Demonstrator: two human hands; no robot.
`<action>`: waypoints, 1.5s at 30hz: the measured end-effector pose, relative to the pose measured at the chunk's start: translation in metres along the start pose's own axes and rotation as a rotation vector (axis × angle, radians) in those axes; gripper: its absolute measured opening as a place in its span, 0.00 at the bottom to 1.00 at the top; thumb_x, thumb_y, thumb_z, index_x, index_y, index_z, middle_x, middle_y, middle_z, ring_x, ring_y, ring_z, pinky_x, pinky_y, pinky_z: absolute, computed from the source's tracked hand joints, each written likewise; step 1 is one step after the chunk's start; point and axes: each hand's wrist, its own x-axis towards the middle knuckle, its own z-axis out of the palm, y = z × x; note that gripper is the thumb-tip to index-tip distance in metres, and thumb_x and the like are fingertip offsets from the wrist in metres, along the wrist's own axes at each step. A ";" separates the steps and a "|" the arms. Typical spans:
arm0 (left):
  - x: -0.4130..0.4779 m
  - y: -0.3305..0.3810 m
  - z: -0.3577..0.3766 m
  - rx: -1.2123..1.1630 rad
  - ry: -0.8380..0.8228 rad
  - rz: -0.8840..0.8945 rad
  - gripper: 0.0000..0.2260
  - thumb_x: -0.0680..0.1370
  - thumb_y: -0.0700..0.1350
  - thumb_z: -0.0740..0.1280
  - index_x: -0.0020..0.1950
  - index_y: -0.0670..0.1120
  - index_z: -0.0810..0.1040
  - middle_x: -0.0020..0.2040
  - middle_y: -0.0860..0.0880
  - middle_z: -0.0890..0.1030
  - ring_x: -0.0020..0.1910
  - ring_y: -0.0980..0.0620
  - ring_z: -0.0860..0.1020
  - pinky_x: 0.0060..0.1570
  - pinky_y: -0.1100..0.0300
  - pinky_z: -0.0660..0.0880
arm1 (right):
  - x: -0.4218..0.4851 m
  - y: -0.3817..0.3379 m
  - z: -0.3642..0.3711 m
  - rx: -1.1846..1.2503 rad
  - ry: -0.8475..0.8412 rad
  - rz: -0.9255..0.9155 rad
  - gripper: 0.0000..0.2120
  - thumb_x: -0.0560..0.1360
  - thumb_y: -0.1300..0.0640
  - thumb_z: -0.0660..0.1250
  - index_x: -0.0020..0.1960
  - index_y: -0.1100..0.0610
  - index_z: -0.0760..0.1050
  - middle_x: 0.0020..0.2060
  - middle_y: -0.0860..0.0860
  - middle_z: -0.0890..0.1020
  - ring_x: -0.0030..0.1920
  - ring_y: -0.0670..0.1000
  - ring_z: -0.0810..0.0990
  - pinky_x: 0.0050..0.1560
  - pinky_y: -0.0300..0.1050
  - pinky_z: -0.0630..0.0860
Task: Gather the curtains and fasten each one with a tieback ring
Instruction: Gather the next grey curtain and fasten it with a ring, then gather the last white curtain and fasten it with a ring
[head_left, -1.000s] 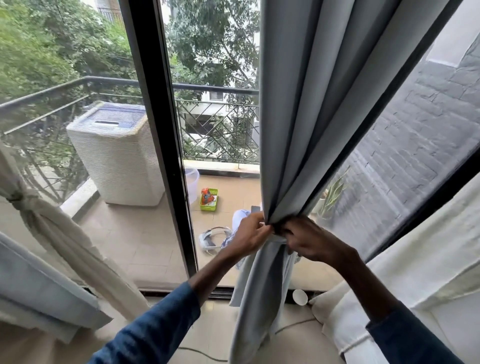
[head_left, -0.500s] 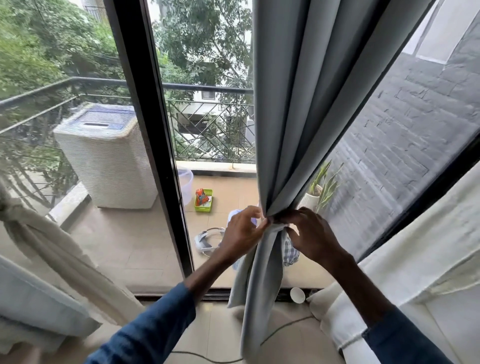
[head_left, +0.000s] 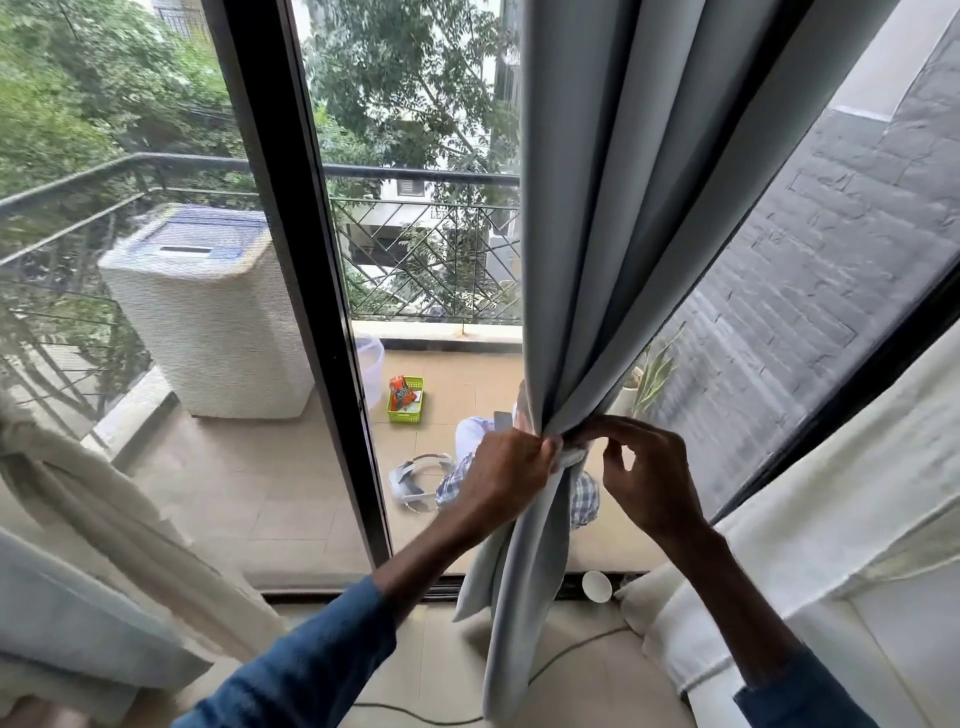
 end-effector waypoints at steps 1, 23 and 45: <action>-0.002 0.003 0.002 -0.008 -0.013 -0.004 0.20 0.83 0.52 0.62 0.38 0.45 0.86 0.33 0.45 0.84 0.31 0.47 0.83 0.38 0.52 0.80 | -0.002 0.001 0.000 -0.005 0.012 0.002 0.31 0.64 0.78 0.63 0.51 0.47 0.84 0.49 0.38 0.86 0.51 0.38 0.84 0.50 0.43 0.82; 0.007 0.085 0.067 -0.158 -0.213 0.341 0.10 0.78 0.48 0.64 0.57 0.53 0.80 0.52 0.58 0.84 0.44 0.62 0.82 0.46 0.60 0.82 | -0.059 0.014 -0.083 -0.140 0.389 0.396 0.19 0.69 0.75 0.64 0.47 0.56 0.86 0.46 0.45 0.87 0.44 0.43 0.86 0.42 0.41 0.83; 0.145 0.469 0.103 -0.306 0.113 0.961 0.08 0.76 0.43 0.67 0.52 0.53 0.82 0.49 0.61 0.84 0.43 0.64 0.81 0.44 0.59 0.82 | 0.054 0.059 -0.452 -0.608 0.840 0.047 0.11 0.74 0.68 0.66 0.46 0.55 0.83 0.47 0.44 0.86 0.48 0.42 0.83 0.38 0.39 0.81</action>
